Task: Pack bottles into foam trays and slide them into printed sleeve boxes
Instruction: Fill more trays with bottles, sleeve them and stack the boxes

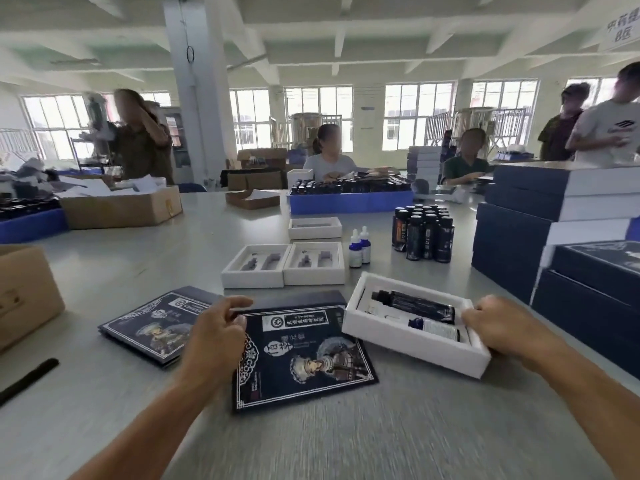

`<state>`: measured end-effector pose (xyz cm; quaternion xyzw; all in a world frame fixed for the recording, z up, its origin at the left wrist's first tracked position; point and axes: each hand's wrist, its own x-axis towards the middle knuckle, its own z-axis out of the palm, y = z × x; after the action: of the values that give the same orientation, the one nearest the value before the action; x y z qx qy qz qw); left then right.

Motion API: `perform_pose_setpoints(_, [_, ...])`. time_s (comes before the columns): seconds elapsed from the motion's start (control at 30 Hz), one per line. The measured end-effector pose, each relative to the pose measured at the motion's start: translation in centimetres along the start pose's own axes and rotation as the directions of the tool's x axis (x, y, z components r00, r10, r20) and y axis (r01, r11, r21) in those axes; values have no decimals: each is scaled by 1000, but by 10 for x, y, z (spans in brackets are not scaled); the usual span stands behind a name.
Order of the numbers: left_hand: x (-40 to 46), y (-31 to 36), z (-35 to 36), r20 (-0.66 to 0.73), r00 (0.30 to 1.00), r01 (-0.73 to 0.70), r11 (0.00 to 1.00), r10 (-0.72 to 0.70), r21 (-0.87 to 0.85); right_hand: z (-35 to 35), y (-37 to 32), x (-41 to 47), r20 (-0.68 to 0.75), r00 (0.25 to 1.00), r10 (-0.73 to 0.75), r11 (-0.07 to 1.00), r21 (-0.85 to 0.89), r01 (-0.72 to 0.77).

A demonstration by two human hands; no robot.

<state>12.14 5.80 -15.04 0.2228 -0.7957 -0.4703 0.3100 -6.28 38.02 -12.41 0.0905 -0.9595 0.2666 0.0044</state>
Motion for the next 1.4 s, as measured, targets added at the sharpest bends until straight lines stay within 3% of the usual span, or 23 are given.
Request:
perform_pose_setpoints(0.23, [9, -11, -3, -29, 1000, 4, 995, -1, 100, -3, 10, 8, -68, 997, 38, 995, 98, -32])
perform_pose_setpoints(0.4, [16, -15, -5, -35, 997, 71, 994, -68, 82, 5, 7, 10, -97, 995, 12, 999, 34, -9])
perform_pose_setpoints(0.6, [19, -18, -13, -12, 980, 200, 979, -200, -40, 11, 12, 12, -101, 995, 12, 1000, -7, -13])
perform_pose_setpoints(0.73, [16, -18, -14, 52, 965, 261, 937, -256, -234, 12, 12, 11, -84, 996, 13, 999, -36, -16])
perform_pose_setpoints(0.9, [11, -12, -20, 240, 963, 192, 939, -124, -286, 10, 10, 8, -82, 996, 22, 999, -42, -25])
perform_pose_setpoints(1.13, [7, -7, -15, 129, 992, 40, 978, -14, -204, 10, 10, 7, -84, 996, 28, 999, -22, -30])
perform_pose_setpoints(1.4, [7, -6, -10, 128, 966, 248, 945, -224, -214, 4, 12, 8, -139, 989, 57, 995, 93, -45])
